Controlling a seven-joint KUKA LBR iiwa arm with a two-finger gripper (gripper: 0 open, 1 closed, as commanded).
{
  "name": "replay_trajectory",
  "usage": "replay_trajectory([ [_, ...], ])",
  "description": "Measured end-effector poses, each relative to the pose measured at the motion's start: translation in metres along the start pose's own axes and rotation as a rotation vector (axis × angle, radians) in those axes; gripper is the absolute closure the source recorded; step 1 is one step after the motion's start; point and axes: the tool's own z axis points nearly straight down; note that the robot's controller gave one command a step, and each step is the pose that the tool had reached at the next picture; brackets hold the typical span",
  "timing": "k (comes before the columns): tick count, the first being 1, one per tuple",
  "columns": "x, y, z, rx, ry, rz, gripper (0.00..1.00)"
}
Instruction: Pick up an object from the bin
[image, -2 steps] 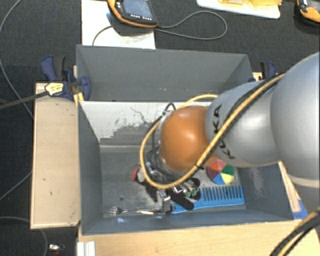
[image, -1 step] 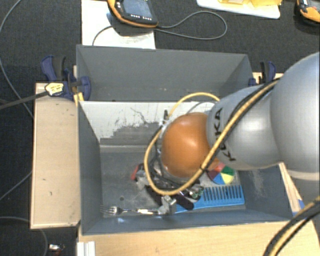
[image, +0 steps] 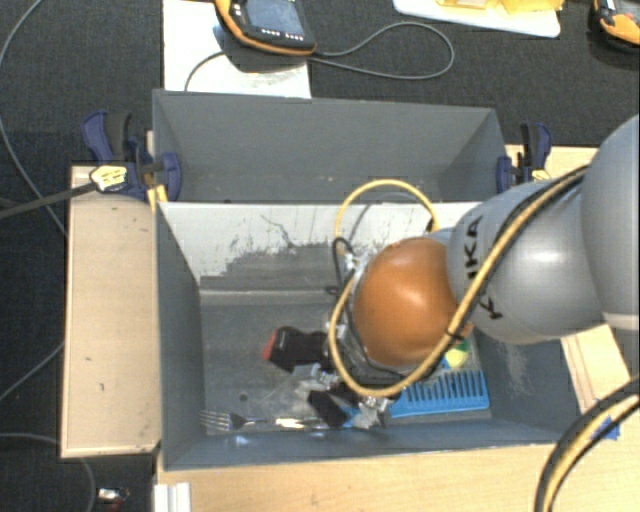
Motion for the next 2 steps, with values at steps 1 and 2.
replay_trajectory([
  [1, 0.005, -0.001, 0.003, -0.002, 0.002, 0.0, 0.0],
  [2, 0.008, -0.008, -0.036, 0.002, -0.001, -0.049, 0.0],
])
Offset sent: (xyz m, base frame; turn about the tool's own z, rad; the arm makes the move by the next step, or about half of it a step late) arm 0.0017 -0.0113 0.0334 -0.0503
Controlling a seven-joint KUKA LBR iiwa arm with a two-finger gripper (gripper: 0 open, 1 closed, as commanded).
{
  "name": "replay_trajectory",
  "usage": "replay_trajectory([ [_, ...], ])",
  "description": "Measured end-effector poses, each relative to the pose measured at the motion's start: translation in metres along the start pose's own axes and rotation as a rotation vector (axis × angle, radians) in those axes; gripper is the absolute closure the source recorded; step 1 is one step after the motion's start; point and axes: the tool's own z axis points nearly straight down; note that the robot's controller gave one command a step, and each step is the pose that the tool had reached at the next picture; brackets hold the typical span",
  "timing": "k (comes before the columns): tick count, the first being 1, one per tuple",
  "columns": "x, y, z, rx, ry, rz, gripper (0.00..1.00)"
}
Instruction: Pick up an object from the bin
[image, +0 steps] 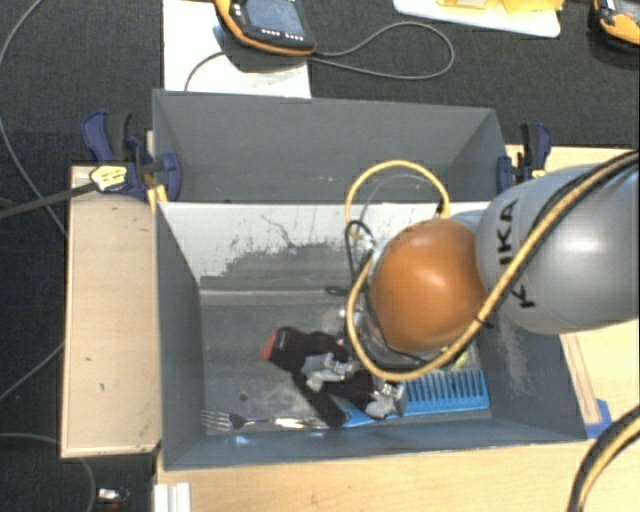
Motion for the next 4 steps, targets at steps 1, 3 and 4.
replay_trajectory([
  [1, -0.001, 0.005, -0.021, -0.004, -0.001, -0.139, 0.0],
  [3, 0.001, 0.003, 0.015, -0.002, -0.003, -0.42, 0.0],
  [4, -0.002, 0.005, 0.023, -0.002, -0.003, -0.347, 0.0],
])
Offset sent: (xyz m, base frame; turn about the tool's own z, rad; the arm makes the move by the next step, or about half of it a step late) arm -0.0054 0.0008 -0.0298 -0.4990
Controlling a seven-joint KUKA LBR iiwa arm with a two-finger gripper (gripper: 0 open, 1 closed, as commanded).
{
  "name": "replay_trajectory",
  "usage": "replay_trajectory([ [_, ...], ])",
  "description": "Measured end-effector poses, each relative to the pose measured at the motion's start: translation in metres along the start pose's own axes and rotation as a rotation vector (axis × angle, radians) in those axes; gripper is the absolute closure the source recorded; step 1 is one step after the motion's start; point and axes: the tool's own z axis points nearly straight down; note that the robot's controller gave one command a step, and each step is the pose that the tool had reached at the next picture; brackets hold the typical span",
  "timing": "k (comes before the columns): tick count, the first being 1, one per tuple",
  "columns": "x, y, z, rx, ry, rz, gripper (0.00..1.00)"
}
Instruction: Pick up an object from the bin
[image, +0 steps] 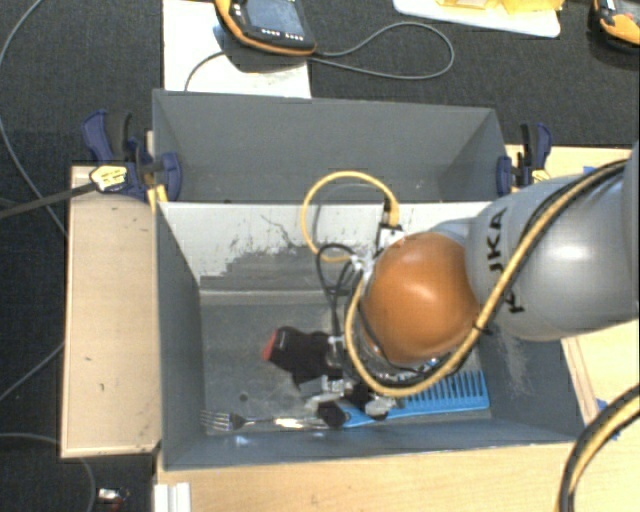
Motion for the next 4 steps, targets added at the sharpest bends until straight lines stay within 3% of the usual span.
replay_trajectory([
  [1, 0.001, -0.002, 0.006, 0.001, -0.001, -0.2, 0.0],
  [2, 0.017, -0.011, 0.011, 0.001, -0.002, -0.235, 1.0],
  [4, 0.017, -0.011, 0.011, -0.001, -0.001, -0.228, 1.0],
])
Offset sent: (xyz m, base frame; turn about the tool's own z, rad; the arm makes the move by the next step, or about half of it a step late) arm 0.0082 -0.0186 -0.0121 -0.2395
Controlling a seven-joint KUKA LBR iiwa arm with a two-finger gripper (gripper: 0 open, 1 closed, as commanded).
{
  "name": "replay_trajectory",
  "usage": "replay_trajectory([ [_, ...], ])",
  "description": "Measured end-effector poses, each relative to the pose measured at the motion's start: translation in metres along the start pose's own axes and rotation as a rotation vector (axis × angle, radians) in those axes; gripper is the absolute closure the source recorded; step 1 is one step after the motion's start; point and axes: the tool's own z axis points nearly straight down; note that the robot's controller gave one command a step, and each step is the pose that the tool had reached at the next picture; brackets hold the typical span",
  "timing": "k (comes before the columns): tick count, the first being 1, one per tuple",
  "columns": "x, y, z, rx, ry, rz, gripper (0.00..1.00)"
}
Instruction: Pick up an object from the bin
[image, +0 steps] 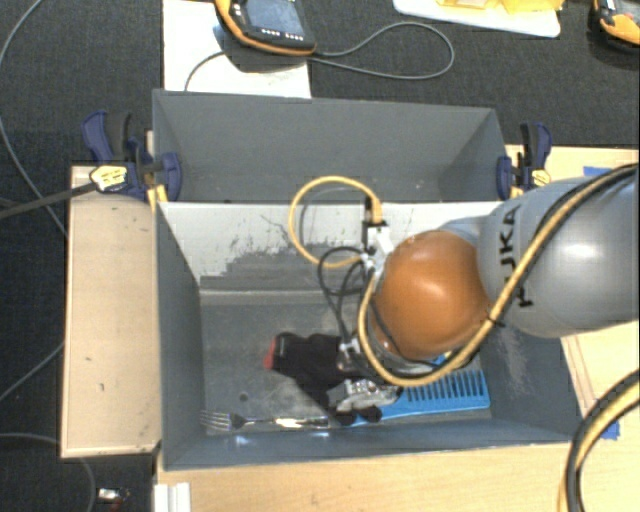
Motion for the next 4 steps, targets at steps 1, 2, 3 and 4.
replay_trajectory([
  [1, 0.0, 0.0, 0.0, -0.001, 0.0, 0.003, 1.0],
  [2, 0.0001, 0.0001, -0.0001, -0.001, 0.001, 0.007, 1.0],
  [3, 0.0001, 0.0001, -0.0001, -0.002, 0.001, 0.0, 1.0],
  [4, 0.0002, 0.0001, 0.0, -0.002, 0.001, 0.004, 1.0],
])
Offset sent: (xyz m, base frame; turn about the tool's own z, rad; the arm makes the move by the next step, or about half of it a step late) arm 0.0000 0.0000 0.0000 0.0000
